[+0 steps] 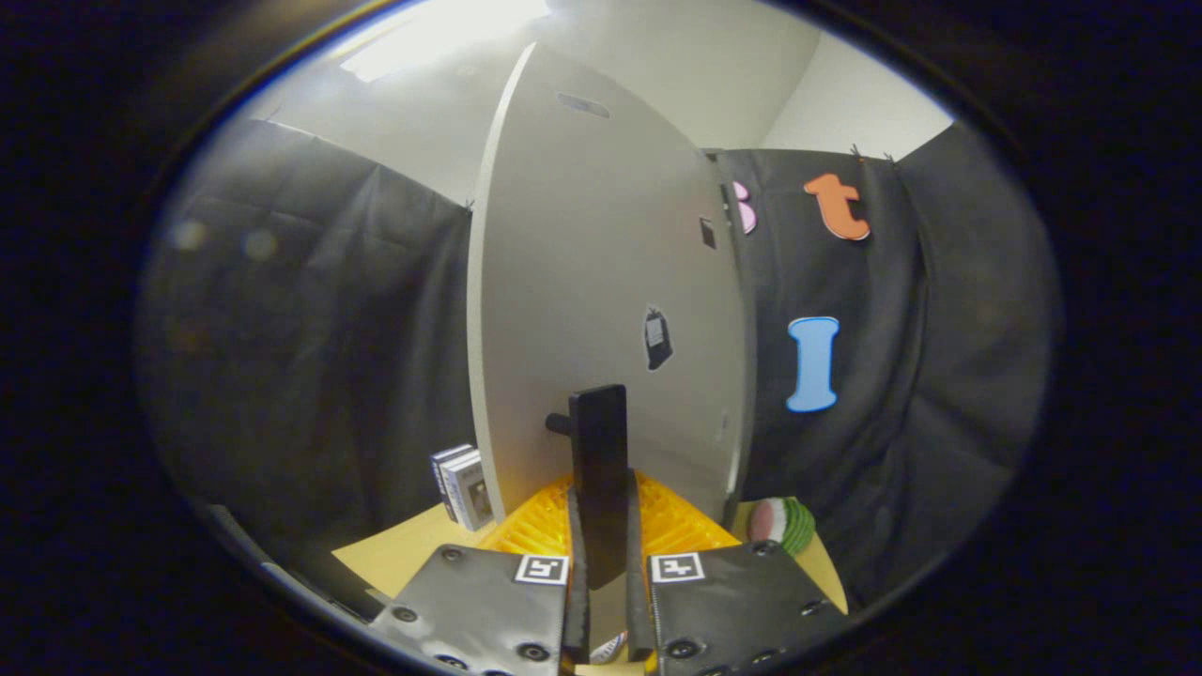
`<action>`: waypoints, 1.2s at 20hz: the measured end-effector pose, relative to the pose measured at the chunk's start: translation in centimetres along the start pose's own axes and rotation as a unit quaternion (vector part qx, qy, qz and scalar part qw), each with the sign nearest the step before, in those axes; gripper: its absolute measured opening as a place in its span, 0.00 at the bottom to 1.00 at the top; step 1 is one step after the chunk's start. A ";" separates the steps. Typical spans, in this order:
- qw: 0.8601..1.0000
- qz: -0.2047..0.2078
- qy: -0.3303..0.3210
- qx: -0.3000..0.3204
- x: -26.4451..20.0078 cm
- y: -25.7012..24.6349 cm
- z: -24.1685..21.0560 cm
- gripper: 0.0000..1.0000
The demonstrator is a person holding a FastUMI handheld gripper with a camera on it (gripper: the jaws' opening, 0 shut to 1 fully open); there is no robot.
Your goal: Open the shoe cabinet door, grab the shoes and put them into the shoe cabinet, then close the shoe cabinet door.
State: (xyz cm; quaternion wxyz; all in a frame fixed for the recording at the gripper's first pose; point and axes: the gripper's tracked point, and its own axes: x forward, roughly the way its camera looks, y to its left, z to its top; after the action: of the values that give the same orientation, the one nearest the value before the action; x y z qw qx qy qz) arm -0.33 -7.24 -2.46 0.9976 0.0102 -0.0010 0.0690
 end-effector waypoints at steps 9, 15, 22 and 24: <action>0.997 -0.077 0.006 0.010 -2.5 -11.4 0.3 0.14; 0.998 -0.068 0.013 -0.010 -3.2 -13.6 0.3 0.15; 0.997 -0.072 0.001 -0.008 -5.3 -13.7 1.1 0.15; 0.997 -0.076 0.000 -0.015 -6.8 -12.8 1.4 0.15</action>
State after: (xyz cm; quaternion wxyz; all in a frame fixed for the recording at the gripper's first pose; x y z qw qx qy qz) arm -5.30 -20.88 -1.38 1.0000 -0.0051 -0.0017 -0.0071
